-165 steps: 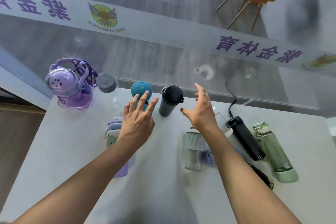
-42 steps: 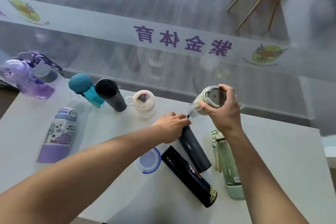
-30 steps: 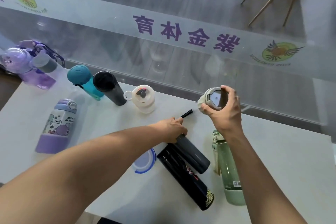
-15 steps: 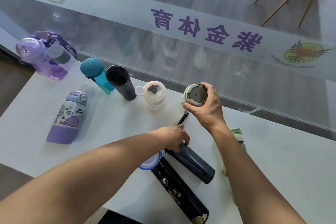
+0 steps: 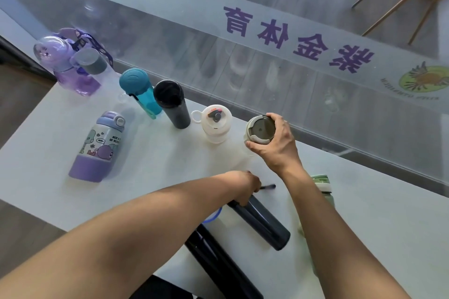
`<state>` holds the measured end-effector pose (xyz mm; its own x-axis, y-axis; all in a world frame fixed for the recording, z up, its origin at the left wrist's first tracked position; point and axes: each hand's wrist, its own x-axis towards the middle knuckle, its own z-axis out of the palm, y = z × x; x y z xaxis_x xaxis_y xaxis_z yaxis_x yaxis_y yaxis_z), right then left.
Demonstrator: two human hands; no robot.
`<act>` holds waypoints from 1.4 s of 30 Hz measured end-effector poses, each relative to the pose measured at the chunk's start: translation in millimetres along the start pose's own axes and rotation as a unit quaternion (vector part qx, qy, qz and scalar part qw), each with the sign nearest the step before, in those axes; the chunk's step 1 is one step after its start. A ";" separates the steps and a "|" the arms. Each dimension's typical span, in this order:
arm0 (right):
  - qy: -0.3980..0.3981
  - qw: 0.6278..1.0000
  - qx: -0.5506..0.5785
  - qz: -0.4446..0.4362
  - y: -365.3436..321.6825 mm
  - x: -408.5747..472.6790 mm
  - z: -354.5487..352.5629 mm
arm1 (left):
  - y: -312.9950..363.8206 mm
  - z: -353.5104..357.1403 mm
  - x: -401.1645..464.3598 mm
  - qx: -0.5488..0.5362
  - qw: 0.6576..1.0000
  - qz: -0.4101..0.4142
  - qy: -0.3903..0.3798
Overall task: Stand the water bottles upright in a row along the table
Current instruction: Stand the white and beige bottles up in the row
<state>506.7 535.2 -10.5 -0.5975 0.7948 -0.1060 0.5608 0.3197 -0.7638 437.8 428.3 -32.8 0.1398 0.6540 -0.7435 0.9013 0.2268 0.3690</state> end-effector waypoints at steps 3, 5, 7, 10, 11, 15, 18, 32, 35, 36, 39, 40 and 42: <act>0.000 1.000 -0.009 0.005 5.9 -4.0 0.8 | -1.1 2.3 -1.3 0.012 1.000 0.011 0.019; 0.007 1.000 -0.008 0.008 7.7 -4.0 0.1 | -1.2 3.4 -1.4 0.010 1.000 0.015 0.024; 0.007 1.000 -0.009 0.007 7.5 -2.5 -0.1 | -0.4 3.9 -2.0 0.011 0.999 0.016 0.028; 0.007 1.000 -0.011 0.006 5.3 -1.2 0.9 | 0.8 4.6 -1.8 0.012 0.999 0.014 0.027; 0.007 1.000 -0.010 0.007 4.6 -1.0 1.3 | 1.5 4.4 -2.2 0.015 0.999 0.014 0.027; 0.003 1.000 -0.011 0.012 5.1 -1.8 1.4 | 3.2 4.5 -2.6 0.018 0.999 0.009 0.032; 0.004 1.000 -0.018 0.016 4.9 -2.9 0.5 | 3.1 4.5 -2.8 0.012 0.999 0.005 0.034; 0.051 0.995 0.009 0.086 18.0 -42.4 -24.9 | 7.3 -1.6 -36.6 0.084 0.989 -0.010 0.125; 0.079 0.991 -0.012 0.104 30.1 -77.1 -16.4 | 7.3 3.3 -72.6 0.071 0.978 -0.021 0.195; 0.066 0.992 -0.019 0.106 33.3 -88.4 -9.4 | 6.0 8.5 -85.2 0.064 0.969 -0.018 0.239; -0.023 0.994 -0.065 0.088 38.2 -110.6 18.0 | -1.4 27.7 -120.6 0.058 0.937 -0.025 0.344; -0.060 0.990 -0.093 0.084 36.3 -113.5 27.0 | -5.4 34.9 -130.5 0.059 0.931 -0.035 0.358; -0.128 0.975 -0.165 0.075 29.4 -113.6 44.4 | -14.1 48.8 -145.5 0.051 0.929 -0.052 0.363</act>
<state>565.6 431.4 -49.2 -0.5939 0.7040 -0.3895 0.7822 0.3918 -0.4844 424.8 294.7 43.0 -0.2304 0.9551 -0.1866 0.9341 0.2708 0.2329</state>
